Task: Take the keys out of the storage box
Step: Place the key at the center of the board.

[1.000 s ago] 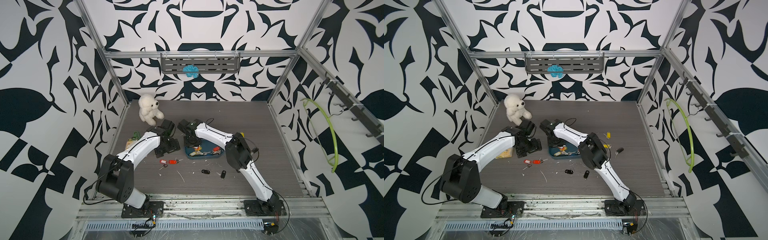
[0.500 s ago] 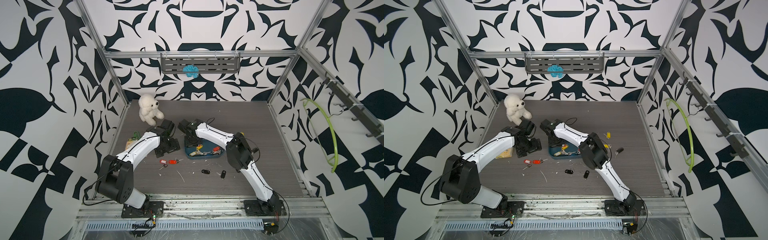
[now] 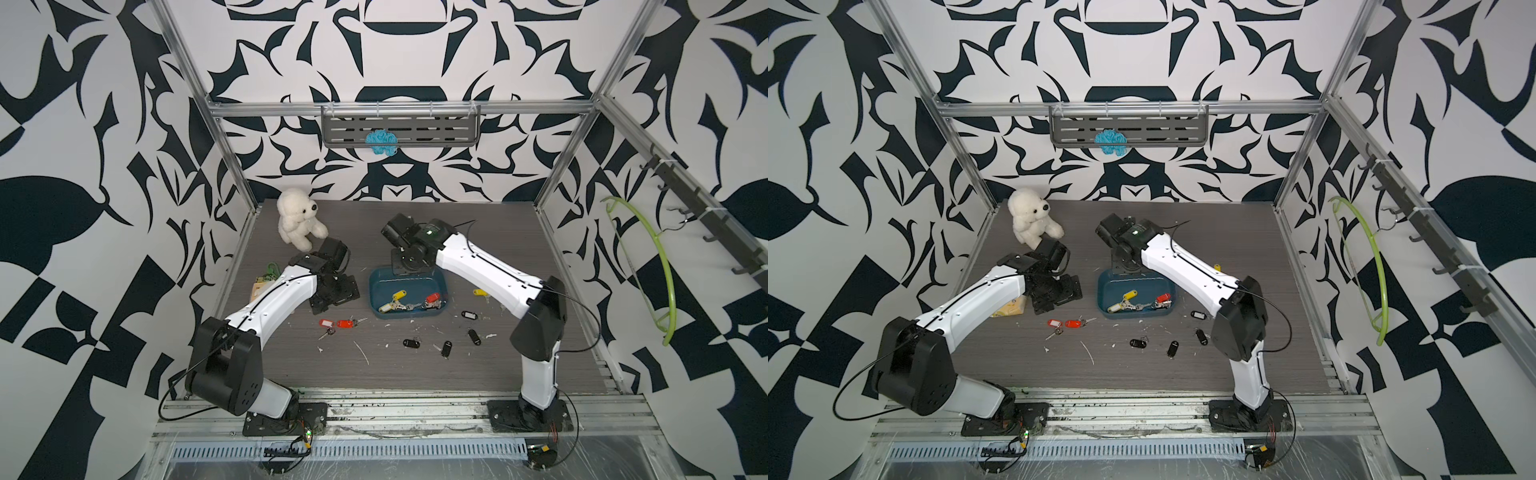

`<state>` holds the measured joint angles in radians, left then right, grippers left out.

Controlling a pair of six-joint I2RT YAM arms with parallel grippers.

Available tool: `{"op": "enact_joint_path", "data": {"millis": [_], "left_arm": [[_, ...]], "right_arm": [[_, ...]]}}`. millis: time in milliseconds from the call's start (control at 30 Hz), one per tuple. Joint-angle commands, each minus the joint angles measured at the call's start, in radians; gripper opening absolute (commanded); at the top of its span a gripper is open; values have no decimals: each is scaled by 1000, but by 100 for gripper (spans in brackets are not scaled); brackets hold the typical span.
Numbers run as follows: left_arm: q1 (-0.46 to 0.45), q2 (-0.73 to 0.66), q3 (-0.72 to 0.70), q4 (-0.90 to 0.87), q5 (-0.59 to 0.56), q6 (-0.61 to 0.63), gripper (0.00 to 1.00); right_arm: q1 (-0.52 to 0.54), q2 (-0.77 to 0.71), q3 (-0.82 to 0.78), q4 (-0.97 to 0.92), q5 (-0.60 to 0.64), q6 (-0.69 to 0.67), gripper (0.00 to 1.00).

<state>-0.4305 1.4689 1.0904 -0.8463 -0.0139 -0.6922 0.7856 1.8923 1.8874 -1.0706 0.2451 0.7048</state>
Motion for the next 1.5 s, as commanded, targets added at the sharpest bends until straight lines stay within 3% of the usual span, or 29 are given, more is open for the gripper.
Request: {"op": "enact_joint_path", "data": {"millis": [0,300,533,733,1067,1100,1200,1233,1333,1467], "left_arm": [[-26,-8,46,-35,4,1,89],[-130,92,231,-110,-50,20,89],[-187,157,299,-120,-54,10,89],[-220,200,367,-132,-54,5,89],[-261,282,457,-148,-46,8,88],[-263,290,464,-150,-44,10,88],[-265,312,479,-156,-30,13,89],[-264,320,483,-157,-26,16,89],[-265,345,497,-160,-12,24,91],[-269,385,528,-171,-7,40,93]], "right_arm": [[-82,-98,-83,-58,73,-3,0],[-477,-359,-509,106,-27,-74,0],[-717,-319,-614,229,-146,-141,0],[-816,-179,-591,316,-218,-149,0],[-829,-45,-571,386,-244,-157,0],[-830,-39,-570,389,-245,-159,4],[-835,-34,-567,383,-250,-162,43],[-835,-39,-567,381,-253,-165,51],[-835,-73,-570,364,-248,-162,60],[-834,-167,-586,336,-247,-153,60]]}}
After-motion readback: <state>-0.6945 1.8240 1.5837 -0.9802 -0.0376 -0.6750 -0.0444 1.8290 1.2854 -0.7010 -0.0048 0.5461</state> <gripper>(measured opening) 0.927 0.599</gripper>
